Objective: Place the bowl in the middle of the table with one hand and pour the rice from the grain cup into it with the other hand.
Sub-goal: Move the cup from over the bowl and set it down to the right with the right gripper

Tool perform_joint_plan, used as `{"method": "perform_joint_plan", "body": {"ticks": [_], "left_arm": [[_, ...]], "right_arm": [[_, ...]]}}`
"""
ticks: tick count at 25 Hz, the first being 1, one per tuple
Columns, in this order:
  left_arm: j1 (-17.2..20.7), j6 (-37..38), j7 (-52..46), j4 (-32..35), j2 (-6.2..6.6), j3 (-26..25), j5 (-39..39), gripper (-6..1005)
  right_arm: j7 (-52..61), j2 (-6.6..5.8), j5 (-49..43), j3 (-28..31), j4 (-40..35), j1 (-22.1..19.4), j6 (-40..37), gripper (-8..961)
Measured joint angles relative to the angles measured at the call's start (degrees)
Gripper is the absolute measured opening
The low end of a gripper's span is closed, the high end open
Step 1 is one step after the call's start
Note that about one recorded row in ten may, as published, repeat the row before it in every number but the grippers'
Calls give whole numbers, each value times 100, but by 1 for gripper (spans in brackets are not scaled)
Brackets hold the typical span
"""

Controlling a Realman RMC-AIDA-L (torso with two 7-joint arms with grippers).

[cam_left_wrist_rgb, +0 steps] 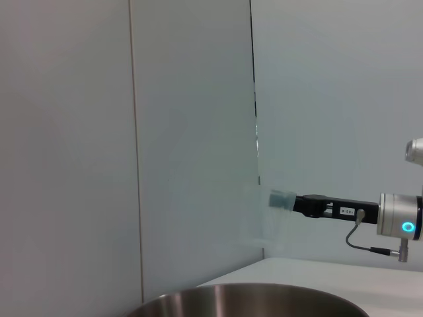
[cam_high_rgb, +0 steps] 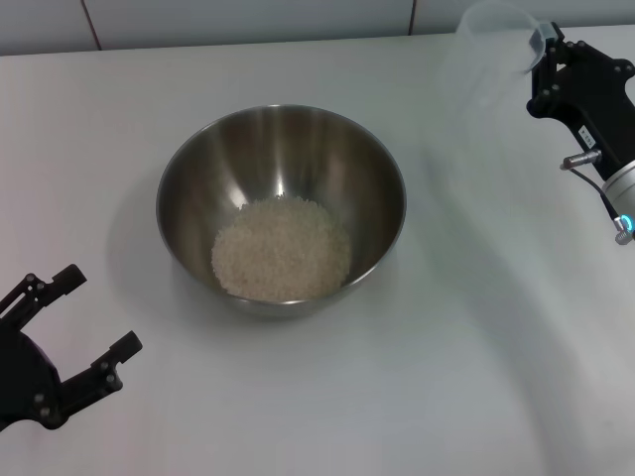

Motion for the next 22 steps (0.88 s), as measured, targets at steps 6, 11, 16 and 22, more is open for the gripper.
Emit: {"method": "perform_joint_plan", "body": {"ticks": [6, 11, 16, 22], "left_arm": [[2, 38, 0, 0, 5, 0, 0, 873], [2, 47, 3, 0, 7, 0, 0, 873], [1, 56, 7, 0, 7, 6, 0, 873], [1, 60, 14, 0, 7, 9, 0, 873]], "right_arm": [[-397, 16, -22, -21, 44, 28, 506, 13], [-798, 42, -40, -268, 67, 98, 1131, 13], [-1003, 46, -43, -438, 93, 99, 1383, 14], [-1018, 46, -46, -459, 72, 92, 1619, 14]]}}
